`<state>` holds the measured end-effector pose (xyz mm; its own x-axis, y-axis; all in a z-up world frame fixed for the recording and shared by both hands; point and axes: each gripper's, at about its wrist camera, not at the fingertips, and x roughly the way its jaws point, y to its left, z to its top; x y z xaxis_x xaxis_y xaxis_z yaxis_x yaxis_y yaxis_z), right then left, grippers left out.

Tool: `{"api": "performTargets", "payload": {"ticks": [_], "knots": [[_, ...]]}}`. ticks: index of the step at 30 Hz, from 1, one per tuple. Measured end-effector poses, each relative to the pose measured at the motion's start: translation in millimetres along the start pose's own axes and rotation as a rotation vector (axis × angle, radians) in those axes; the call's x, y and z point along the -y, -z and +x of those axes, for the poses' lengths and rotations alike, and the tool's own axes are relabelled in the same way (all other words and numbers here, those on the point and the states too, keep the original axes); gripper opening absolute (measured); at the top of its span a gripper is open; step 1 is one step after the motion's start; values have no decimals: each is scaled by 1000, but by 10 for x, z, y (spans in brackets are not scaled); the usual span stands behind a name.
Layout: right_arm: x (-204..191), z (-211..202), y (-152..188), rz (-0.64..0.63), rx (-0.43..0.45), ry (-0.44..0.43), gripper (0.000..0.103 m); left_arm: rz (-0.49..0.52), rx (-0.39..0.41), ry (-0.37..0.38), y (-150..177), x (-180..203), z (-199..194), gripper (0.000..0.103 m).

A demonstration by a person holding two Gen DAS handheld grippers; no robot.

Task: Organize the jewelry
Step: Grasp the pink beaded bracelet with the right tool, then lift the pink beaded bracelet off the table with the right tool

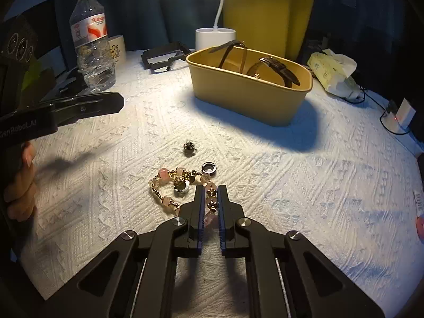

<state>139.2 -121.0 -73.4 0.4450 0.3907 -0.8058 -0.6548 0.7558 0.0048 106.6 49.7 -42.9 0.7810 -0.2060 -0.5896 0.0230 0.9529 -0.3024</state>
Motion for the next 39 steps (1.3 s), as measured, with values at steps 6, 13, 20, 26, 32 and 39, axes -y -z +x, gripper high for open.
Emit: {"api": "performTargets", "payload": {"ticks": [6, 13, 20, 26, 32, 39], "knots": [[-133, -173, -111, -55, 79, 42, 8, -14, 12, 17, 5, -20, -27, 29], [-297, -294, -230, -101, 139, 46, 8, -34, 21, 25, 7, -63, -54, 29], [-329, -427, -287, -116, 189, 59, 8, -37, 20, 14, 17, -64, -59, 29], [-219, -522, -266, -93, 217, 63, 8, -4, 4, -16, 25, 7, -35, 29], [-37, -583, -195, -52, 238, 60, 8, 64, -32, -23, 52, 222, 22, 29], [248, -634, -71, 16, 261, 51, 8, 92, -90, -7, 93, 513, 199, 29]]}}
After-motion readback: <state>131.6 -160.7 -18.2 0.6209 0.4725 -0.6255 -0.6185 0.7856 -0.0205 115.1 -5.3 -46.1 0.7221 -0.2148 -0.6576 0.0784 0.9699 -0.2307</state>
